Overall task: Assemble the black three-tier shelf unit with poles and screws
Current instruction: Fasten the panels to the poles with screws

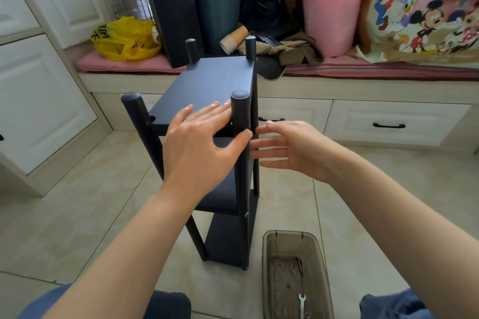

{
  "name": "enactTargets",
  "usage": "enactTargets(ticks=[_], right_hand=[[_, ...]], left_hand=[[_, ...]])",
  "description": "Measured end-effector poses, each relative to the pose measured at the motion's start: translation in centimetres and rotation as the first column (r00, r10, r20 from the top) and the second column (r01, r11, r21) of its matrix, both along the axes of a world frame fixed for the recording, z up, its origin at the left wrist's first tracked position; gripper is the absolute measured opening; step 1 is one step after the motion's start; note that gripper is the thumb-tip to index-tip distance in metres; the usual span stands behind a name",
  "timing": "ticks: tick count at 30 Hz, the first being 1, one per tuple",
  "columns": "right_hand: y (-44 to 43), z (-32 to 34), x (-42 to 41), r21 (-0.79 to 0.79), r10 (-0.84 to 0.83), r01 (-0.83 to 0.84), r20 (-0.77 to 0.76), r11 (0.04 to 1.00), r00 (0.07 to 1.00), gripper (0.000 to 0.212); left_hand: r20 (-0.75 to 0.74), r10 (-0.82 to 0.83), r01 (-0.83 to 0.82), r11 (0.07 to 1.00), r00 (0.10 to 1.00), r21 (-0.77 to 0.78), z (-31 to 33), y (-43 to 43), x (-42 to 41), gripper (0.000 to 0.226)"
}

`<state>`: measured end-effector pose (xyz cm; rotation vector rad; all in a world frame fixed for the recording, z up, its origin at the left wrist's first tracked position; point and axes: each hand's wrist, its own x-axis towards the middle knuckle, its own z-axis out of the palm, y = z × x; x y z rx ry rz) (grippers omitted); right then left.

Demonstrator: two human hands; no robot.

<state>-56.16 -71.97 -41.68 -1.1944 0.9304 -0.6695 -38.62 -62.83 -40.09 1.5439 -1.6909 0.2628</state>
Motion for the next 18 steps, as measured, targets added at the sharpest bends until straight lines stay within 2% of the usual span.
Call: enactTargets(ticks=[3, 5, 7, 10, 14, 18], right_hand=[[-0.8, -3.6, -2.0, 0.187, -0.049, 0.041, 0.039, 0.982, 0.998, 0.031], [-0.8, -7.0, -3.2, 0.337, -0.128, 0.084, 0.110, 0.938, 0.986, 0.031], [-0.3, -11.0, -4.0, 0.434, -0.196, 0.131, 0.108, 0.892, 0.975, 0.030], [0.7, -17.0, -4.8, 0.469, -0.203, 0.196, -0.038, 0.861, 0.979, 0.030], [2.3, -23.7, -4.7, 0.490, -0.117, 0.234, -0.258, 0.840, 0.959, 0.027], [3.6, -29.6, -4.4, 0.416, -0.006, 0.236, -0.483, 0.878, 0.876, 0.019]], left_hand=[[-0.006, -0.003, 0.003, 1.000, 1.000, 0.000, 0.0, 0.1, -0.2, 0.046], [0.004, -0.004, 0.004, 1.000, 1.000, 0.010, 0.0, 0.1, -0.2, 0.047], [0.011, -0.005, 0.004, 1.000, 1.000, 0.013, -0.2, 0.1, -0.1, 0.047], [0.018, -0.003, 0.003, 1.000, 1.000, 0.008, -0.4, 0.0, -0.2, 0.046], [0.036, 0.018, -0.018, 1.000, 0.999, -0.005, -0.6, -0.2, -0.5, 0.044], [0.045, 0.038, -0.037, 0.999, 0.998, -0.025, -0.9, -0.3, -0.6, 0.042]])
